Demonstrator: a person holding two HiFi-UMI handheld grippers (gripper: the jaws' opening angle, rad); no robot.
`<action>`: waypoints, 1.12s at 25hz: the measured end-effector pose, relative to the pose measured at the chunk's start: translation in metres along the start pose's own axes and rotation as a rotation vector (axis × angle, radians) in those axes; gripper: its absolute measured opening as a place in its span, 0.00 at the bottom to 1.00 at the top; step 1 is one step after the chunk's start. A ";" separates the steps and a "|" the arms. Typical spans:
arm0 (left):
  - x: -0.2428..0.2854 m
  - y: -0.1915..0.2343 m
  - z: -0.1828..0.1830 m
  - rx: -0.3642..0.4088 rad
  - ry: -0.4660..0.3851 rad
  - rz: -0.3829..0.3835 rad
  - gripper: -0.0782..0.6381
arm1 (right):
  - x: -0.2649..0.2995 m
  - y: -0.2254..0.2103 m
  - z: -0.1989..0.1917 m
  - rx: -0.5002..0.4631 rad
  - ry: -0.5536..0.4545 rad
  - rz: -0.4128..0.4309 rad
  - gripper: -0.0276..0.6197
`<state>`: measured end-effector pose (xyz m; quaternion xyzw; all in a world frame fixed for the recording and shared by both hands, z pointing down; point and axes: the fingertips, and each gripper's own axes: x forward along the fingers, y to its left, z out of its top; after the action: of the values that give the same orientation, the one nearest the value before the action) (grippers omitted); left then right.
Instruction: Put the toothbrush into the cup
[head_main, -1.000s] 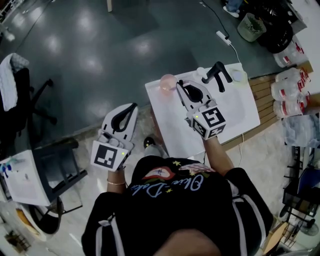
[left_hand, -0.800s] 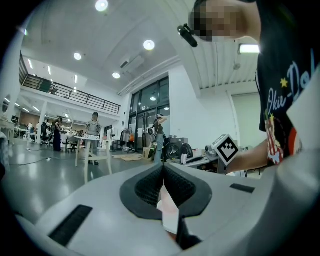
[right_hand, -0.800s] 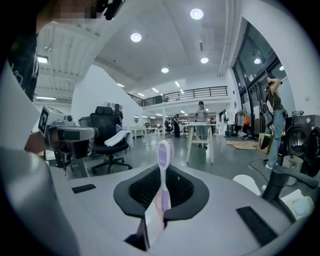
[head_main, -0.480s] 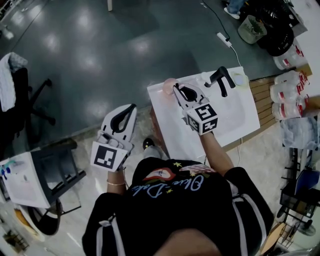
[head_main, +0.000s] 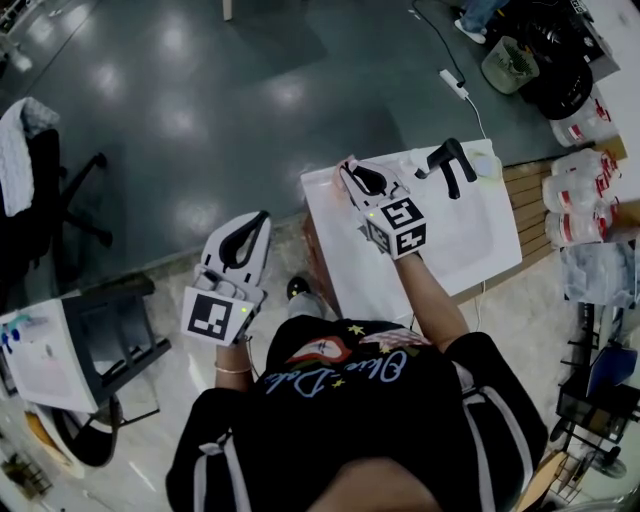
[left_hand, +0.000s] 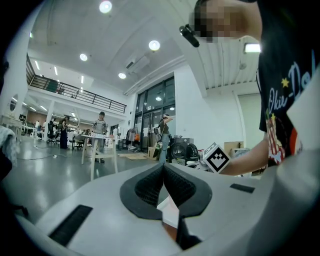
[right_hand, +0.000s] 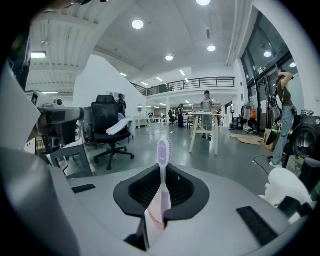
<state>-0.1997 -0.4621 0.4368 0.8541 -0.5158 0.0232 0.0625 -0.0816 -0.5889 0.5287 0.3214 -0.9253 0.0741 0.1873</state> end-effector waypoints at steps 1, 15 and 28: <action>-0.001 0.001 0.000 0.000 -0.002 0.004 0.11 | 0.003 0.001 0.001 -0.004 0.001 0.004 0.08; -0.016 0.008 -0.001 0.003 -0.002 0.029 0.11 | 0.019 0.008 -0.004 -0.043 0.039 -0.010 0.11; -0.016 -0.001 0.004 0.019 -0.001 0.035 0.11 | 0.004 0.009 0.004 -0.001 -0.001 0.007 0.13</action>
<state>-0.2064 -0.4483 0.4315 0.8455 -0.5305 0.0288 0.0537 -0.0907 -0.5851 0.5265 0.3182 -0.9265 0.0743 0.1866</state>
